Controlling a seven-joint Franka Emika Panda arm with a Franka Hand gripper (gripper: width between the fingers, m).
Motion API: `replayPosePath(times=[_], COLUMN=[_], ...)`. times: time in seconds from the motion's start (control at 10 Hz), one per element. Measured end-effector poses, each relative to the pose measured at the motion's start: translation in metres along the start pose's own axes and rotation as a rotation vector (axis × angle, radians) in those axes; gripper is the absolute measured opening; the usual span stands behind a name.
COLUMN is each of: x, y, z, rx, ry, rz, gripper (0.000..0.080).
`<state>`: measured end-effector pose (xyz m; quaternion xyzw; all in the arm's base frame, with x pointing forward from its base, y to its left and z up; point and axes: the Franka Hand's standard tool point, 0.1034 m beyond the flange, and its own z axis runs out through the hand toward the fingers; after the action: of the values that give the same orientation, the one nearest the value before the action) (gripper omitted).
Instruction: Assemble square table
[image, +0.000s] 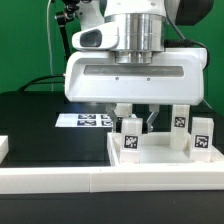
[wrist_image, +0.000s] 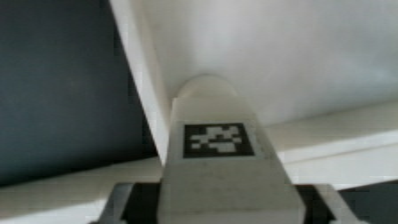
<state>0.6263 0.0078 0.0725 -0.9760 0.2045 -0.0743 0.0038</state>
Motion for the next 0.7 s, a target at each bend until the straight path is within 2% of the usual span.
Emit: replayPosePath(times=[0.7], x=[-0.0029], y=[0.0026], z=[-0.0006], rx=[-0.01], ry=[0.0], rz=[0.772], gripper=[0.029])
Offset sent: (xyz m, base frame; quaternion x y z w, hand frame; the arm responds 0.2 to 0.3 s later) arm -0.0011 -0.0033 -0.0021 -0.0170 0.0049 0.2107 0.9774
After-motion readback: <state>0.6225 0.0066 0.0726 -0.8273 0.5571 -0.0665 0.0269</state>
